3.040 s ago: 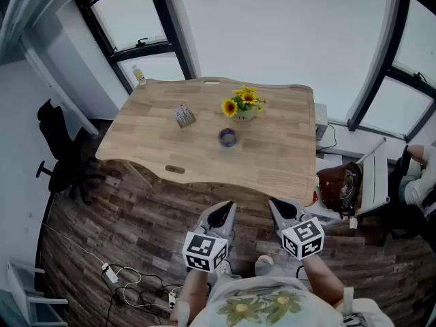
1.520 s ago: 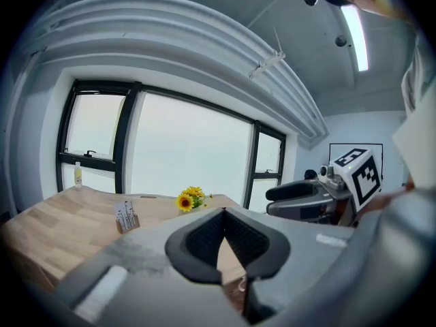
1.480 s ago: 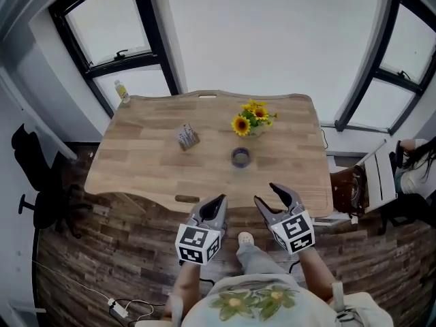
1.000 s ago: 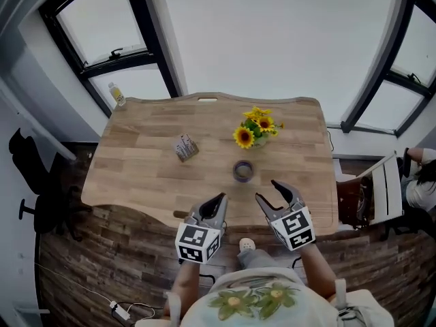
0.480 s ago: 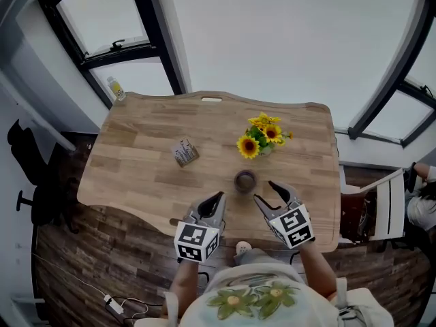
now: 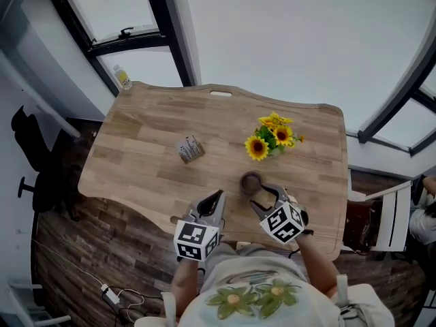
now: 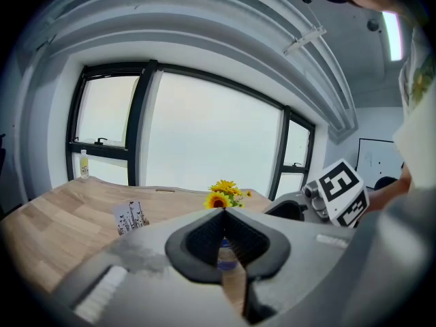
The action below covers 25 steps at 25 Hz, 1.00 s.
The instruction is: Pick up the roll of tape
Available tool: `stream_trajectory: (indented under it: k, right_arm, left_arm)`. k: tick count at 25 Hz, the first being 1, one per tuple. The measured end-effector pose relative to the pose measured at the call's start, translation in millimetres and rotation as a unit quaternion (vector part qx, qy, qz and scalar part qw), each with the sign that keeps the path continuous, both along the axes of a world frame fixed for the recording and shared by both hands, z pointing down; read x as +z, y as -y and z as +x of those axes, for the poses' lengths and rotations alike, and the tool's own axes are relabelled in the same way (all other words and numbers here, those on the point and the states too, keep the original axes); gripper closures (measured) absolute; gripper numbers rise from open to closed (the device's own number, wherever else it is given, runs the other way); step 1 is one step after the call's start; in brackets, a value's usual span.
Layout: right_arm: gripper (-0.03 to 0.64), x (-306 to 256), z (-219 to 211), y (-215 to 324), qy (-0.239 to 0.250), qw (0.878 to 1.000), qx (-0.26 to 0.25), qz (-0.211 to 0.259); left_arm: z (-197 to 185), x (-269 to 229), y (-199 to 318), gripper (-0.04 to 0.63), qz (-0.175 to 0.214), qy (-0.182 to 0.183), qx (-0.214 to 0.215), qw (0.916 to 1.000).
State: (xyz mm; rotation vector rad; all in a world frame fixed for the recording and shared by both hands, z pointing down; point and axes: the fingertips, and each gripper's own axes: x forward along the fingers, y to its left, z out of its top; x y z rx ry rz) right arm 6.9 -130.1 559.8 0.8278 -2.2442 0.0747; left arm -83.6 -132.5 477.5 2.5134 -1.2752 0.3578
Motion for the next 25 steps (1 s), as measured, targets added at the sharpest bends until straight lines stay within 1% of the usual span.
stream_trajectory:
  k: [5, 15, 20, 25]
  right_arm:
    - [0.399, 29, -11, 2, -0.036, 0.998, -0.046, -0.019]
    - [0.400, 79, -17, 12, -0.092, 0.989, -0.102, -0.054]
    - [0.403, 104, -17, 20, -0.123, 0.983, -0.121, -0.065]
    - [0.411, 121, -18, 25, -0.136, 0.978, -0.133, -0.081]
  left_arm:
    - [-2, 6, 11, 0.591, -0.004, 0.002, -0.007, 1.0000]
    - [-4, 27, 32, 0.591, -0.027, 0.010, -0.015, 0.9995]
    - [-3, 40, 36, 0.591, -0.044, 0.015, -0.014, 0.9988]
    - [-2, 49, 35, 0.591, -0.056, 0.018, -0.016, 0.9981]
